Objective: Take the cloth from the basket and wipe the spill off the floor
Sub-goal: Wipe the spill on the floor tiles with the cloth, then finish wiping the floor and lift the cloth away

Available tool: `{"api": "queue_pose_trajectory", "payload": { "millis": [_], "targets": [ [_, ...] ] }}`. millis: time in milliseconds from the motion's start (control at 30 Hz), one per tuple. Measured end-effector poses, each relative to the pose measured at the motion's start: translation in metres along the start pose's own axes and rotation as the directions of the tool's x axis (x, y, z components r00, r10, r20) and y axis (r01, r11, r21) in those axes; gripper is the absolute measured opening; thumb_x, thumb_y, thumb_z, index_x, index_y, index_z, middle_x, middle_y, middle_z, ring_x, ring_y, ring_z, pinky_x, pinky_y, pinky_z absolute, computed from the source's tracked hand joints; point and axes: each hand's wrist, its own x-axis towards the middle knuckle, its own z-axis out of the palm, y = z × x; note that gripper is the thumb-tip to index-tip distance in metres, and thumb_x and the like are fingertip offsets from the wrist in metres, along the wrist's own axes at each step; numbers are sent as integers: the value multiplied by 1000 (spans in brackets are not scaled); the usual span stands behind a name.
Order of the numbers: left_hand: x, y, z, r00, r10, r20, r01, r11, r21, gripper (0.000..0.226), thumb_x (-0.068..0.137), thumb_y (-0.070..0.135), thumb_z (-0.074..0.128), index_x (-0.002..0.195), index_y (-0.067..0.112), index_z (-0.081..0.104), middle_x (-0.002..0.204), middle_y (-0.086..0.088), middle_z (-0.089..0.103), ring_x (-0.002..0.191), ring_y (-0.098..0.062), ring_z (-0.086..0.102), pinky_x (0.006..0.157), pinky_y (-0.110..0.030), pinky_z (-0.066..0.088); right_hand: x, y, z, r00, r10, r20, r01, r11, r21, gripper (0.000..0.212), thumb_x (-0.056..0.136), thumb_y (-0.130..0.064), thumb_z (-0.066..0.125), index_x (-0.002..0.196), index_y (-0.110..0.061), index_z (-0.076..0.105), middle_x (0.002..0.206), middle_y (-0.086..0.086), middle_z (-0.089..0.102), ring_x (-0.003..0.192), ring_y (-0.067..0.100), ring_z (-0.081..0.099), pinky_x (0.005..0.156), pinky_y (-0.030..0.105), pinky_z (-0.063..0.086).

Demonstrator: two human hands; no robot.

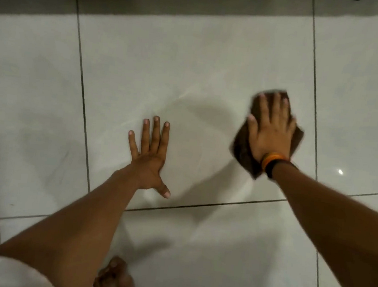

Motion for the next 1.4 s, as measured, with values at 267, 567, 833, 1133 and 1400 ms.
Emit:
{"api": "queue_pose_trajectory", "payload": {
  "millis": [267, 567, 833, 1133, 1400],
  "targets": [
    [4, -5, 14, 997, -1, -80, -1, 1000, -22, 191, 33, 70, 95, 147, 22, -51, 149, -6, -66, 144, -36, -54, 109, -62, -36, -133, -65, 29, 949, -201, 242, 196, 980, 47, 68, 106, -52, 27, 166, -29, 6, 176, 11, -2, 162, 36, -3, 128, 62, 3],
    [-70, 100, 61, 947, -190, -260, -37, 738, -674, 71, 91, 31, 76, 153, 10, 50, 154, -16, 53, 143, -37, 48, 120, -48, 39, -169, -34, -13, 688, 511, 515, -722, 417, 552, 89, 79, -2, 83, 152, -9, 32, 140, 21, 52, 124, 42, 61, 109, 48, 51],
    [-183, 128, 31, 935, -203, 292, 326, 159, -932, 52, 81, 72, 69, 114, 32, 78, 119, 5, 73, 120, -21, 66, 92, -30, 51, -236, -43, -134, 482, 98, 871, -875, 102, 473, 30, 83, -3, 73, 113, 2, 70, 103, 27, 73, 92, 41, 71, 94, 57, 61],
    [-379, 45, -103, 994, -59, 94, 61, -422, -904, 95, 73, 81, 71, 149, 26, 60, 152, -7, 63, 143, -24, 57, 121, -42, 43, -268, -167, -365, 413, -410, 813, -819, 224, 529, 32, 91, -15, 69, 122, -7, 74, 121, 23, 76, 109, 39, 75, 94, 48, 61],
    [-527, -62, -150, 856, -517, 23, -207, -383, -900, 55, 79, 45, 86, 127, 21, 74, 120, -7, 81, 107, -23, 79, 79, -37, 67, -309, -357, -461, 605, -388, 695, -322, 679, 660, 39, 92, -24, 72, 127, -17, 56, 113, 8, 72, 90, 21, 72, 58, 31, 63]
  ]
}}
